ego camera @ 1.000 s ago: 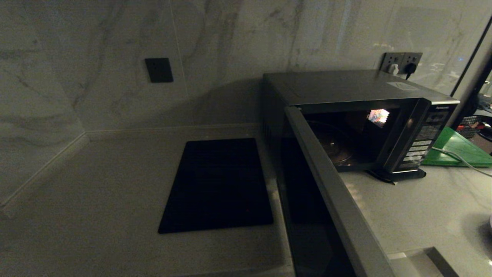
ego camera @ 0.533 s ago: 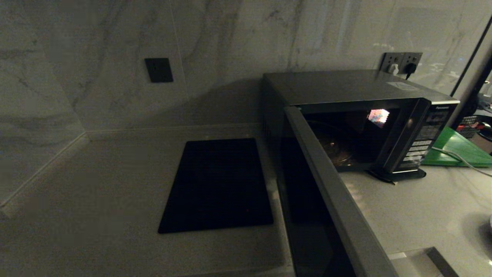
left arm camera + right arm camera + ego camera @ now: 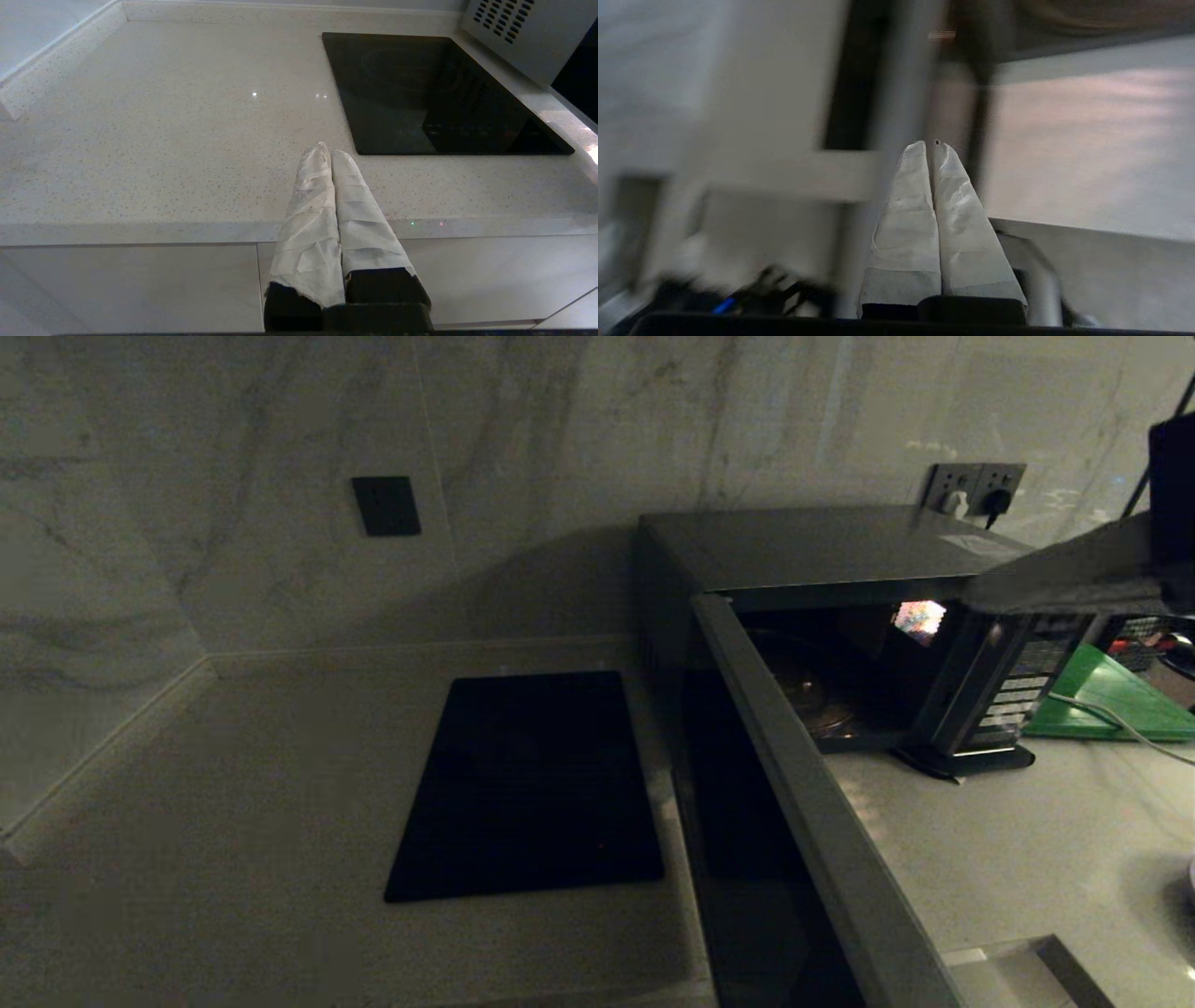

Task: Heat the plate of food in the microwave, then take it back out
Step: Close the microwave oven

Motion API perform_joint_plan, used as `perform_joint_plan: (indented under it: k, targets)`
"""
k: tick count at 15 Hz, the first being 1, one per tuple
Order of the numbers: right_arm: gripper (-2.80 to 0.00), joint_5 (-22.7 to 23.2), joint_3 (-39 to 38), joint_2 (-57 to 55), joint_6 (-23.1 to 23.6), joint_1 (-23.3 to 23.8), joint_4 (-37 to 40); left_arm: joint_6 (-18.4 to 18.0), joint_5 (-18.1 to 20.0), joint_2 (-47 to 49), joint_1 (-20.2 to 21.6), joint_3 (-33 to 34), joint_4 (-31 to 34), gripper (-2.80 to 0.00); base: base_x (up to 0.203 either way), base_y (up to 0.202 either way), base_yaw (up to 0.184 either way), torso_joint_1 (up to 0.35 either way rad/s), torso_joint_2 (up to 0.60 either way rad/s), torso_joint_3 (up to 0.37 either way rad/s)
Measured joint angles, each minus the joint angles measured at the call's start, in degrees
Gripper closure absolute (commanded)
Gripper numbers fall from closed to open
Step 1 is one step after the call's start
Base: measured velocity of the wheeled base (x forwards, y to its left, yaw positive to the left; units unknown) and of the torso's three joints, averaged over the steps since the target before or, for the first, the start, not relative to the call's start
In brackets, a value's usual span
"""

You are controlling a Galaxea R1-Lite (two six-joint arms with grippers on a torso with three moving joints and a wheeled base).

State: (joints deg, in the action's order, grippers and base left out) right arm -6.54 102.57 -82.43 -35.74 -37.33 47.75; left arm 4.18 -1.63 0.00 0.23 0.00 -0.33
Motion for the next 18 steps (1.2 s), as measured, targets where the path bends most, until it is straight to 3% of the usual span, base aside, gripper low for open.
perform_joint_plan:
  k: [3, 7, 18]
  targets:
    - [0.00, 4.5, 8.7, -4.8, -0.5, -5.7, 6.0, 0.0, 0.0, 0.0, 0.0, 0.0, 0.0, 0.00, 0.000, 0.000, 0.000, 0.000, 0.00, 0.000]
    - [0.00, 8.0, 10.6, -10.2, -4.5, -11.8, 13.5, 0.0, 0.0, 0.0, 0.0, 0.0, 0.0, 0.00, 0.000, 0.000, 0.000, 0.000, 0.00, 0.000]
    - [0.00, 7.7, 10.7, -16.3, -6.3, -17.6, 23.2, 0.0, 0.0, 0.0, 0.0, 0.0, 0.0, 0.00, 0.000, 0.000, 0.000, 0.000, 0.00, 0.000]
